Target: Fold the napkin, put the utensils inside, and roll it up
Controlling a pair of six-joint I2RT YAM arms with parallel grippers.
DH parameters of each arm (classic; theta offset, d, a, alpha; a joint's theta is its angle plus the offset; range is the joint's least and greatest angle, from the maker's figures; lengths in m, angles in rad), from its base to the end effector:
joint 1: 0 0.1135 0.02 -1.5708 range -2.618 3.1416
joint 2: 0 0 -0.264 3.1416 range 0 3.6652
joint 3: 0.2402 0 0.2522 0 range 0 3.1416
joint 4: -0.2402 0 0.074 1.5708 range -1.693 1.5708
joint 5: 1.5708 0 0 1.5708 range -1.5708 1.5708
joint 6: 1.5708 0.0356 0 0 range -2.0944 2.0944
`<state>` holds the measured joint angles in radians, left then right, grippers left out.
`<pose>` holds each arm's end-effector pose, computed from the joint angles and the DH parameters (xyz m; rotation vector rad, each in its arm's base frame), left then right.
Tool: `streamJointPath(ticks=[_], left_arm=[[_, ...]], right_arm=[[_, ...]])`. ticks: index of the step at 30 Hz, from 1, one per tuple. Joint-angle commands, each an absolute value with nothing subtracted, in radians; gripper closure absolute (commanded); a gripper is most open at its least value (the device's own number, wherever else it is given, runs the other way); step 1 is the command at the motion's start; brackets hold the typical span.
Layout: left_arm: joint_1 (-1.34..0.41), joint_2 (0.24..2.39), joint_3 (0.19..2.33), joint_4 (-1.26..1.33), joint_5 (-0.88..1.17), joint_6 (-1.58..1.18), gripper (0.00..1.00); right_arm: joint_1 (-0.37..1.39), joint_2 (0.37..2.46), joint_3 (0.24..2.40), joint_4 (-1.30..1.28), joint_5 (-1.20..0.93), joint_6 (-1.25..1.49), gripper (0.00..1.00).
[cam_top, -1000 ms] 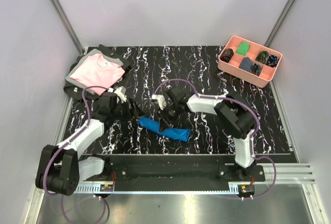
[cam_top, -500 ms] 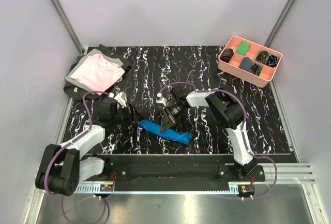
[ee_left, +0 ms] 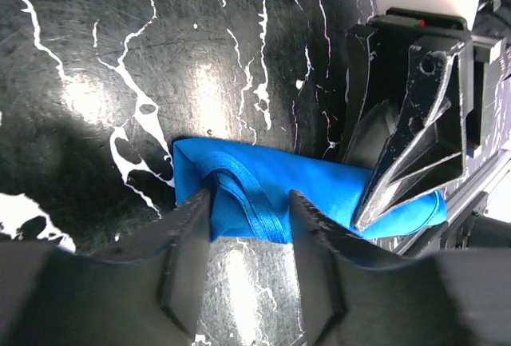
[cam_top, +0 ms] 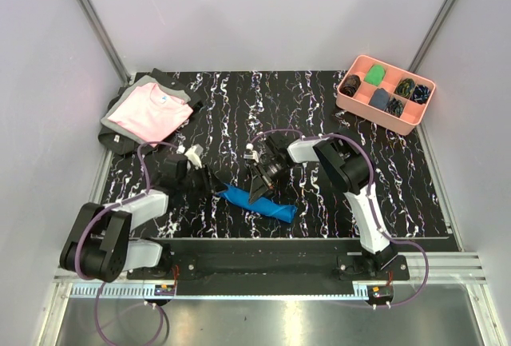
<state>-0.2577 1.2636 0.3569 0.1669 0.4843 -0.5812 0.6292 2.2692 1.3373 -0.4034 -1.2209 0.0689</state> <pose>0.2050 -0.0712 0.1381 -0.1281 2.4062 -0.9708 0.3070 0.2648 0.0710 0.8543 -2.2511 -1.6745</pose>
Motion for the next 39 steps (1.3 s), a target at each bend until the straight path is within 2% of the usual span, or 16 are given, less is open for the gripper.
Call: streamJointPath(ticks=[1,2,3,4,5,8,9,16,22,31,39], left_arm=[[-0.268,1.305,0.362,0.241,0.528,-0.583,0.77],[-0.268,1.313,0.368,0.229,0.523,-0.580,0.84],[-0.268,1.328,0.382,0.203,0.511,-0.577,0.98],[-0.268,1.333,0.391,0.189,0.509,-0.572,1.00],[-0.268,1.341,0.400,0.173,0.508,-0.565,1.00],[-0.268,1.353,0.437,0.103,0.486,-0.561,1.00],[-0.268,1.361,0.457,0.068,0.476,-0.561,1.00],[-0.267,1.416,0.554,-0.075,0.479,-0.552,1.00],[-0.250,1.471,0.623,-0.150,0.500,-0.531,1.00],[-0.239,1.537,0.683,-0.187,0.551,-0.517,1.00],[-0.241,1.542,0.693,-0.195,0.554,-0.511,1.00]], right_arm=[[0.618,2.267,1.377,-0.428,-1.192,0.075,0.70],[0.618,2.246,1.376,-0.433,-1.160,0.075,0.63],[0.618,2.234,1.377,-0.436,-1.141,0.075,0.61],[0.618,2.220,1.382,-0.439,-1.103,0.078,0.59],[0.618,2.188,1.384,-0.445,-1.076,0.081,0.50],[0.618,2.100,1.385,-0.449,-0.942,0.081,0.36],[0.618,2.076,1.384,-0.451,-0.904,0.078,0.34],[0.684,1.812,1.322,-0.440,-0.481,-0.068,0.27],[0.923,1.681,1.168,-0.307,-0.093,-0.251,0.22],[1.058,1.724,1.086,-0.230,0.060,-0.328,0.19],[1.065,1.802,1.094,-0.241,0.054,-0.338,0.19]])
